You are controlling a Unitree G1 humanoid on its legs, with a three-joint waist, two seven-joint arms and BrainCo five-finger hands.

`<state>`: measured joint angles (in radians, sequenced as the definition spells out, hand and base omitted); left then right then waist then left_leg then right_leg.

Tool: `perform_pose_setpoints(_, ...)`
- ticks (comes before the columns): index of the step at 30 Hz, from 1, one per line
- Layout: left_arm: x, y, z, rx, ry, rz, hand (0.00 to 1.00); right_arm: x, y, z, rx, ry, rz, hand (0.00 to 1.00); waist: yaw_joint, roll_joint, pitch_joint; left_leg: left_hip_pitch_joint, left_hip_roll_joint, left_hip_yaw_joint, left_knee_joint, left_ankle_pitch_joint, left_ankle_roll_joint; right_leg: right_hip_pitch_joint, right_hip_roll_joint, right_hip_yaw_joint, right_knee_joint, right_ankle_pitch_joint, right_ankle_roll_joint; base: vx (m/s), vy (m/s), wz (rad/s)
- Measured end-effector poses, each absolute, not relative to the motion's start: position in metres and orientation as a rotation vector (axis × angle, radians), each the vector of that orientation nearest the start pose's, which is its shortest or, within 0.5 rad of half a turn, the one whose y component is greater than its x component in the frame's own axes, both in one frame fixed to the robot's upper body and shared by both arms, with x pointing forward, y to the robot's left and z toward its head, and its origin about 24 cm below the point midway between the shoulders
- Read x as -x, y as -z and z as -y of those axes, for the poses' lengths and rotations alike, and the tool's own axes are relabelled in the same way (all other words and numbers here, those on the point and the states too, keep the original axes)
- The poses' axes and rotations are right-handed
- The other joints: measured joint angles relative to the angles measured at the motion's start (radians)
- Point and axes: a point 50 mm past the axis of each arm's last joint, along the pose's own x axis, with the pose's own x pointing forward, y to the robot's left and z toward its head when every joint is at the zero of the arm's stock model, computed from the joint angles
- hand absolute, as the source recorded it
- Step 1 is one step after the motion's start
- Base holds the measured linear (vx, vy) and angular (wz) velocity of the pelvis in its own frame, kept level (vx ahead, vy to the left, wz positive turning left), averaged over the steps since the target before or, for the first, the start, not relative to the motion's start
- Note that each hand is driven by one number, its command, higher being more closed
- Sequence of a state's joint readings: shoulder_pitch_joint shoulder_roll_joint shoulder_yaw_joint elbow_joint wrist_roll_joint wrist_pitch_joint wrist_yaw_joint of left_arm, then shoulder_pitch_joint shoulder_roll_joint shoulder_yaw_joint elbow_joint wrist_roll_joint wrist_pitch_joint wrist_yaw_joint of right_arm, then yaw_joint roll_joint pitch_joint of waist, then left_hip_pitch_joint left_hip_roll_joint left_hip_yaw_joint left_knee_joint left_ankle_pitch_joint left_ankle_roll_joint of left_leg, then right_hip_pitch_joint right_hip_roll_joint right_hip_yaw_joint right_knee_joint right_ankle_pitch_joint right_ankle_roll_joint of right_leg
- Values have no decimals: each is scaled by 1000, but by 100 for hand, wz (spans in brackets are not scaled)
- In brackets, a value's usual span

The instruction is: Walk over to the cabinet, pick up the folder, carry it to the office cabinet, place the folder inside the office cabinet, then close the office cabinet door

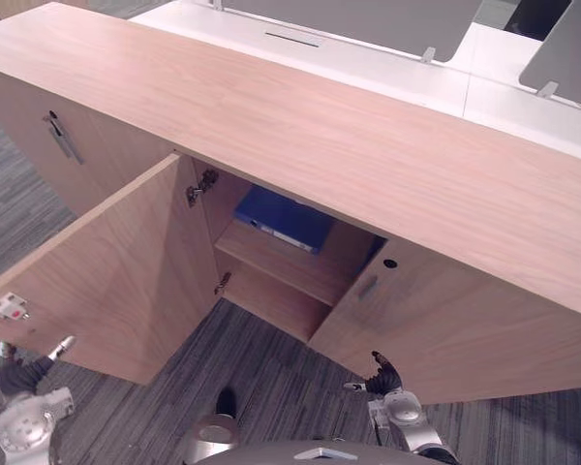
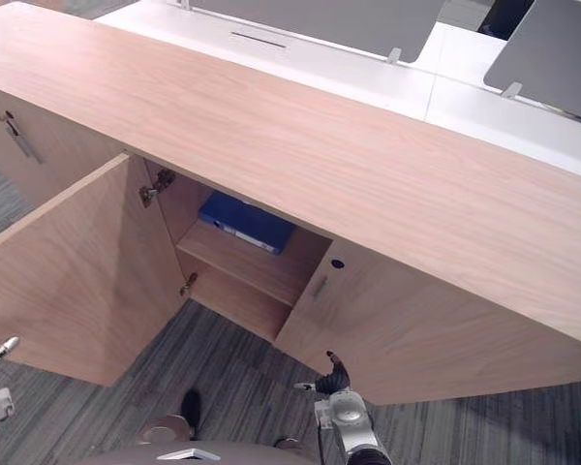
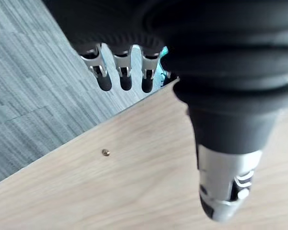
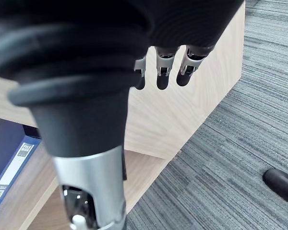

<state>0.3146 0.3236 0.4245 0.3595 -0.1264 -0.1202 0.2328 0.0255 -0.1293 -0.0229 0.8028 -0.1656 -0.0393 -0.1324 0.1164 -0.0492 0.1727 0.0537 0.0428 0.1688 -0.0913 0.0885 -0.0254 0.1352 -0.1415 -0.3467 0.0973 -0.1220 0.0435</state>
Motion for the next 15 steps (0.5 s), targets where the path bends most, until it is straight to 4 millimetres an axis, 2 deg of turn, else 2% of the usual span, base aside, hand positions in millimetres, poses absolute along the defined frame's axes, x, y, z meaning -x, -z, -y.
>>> perform_pose_setpoints(6, -106, 55, -314, -189, -610, -519, 0, -168, 119, 207, 314, 138, -777, 0, -5, 10, -2, -4, 1, 9, 0, 8, -2, -14, 1, 36, -1, 4, 11, -45, 17, -5)
perform_pose_setpoints(9, -108, 68, -287, -166, -460, -561, 0, -168, 119, 210, 306, 157, -777, 0, -11, 16, -5, -8, 1, 21, 0, 11, 0, -27, 1, 61, -2, 11, 22, -33, 21, -11)
perform_pose_setpoints(12, -102, 78, -262, -140, -368, -601, 0, -164, 120, 211, 302, 167, -787, 0, -21, 34, -14, -16, -1, 24, 0, 14, 2, -33, 2, 68, -8, 19, 29, -15, 17, -3)
perform_pose_setpoints(15, -101, 83, -251, -130, -330, -616, 0, -164, 120, 210, 300, 165, -789, 0, -32, 43, -17, -16, 1, 25, 0, 19, 2, -35, 8, 86, -12, 20, 32, -10, 3, 0)
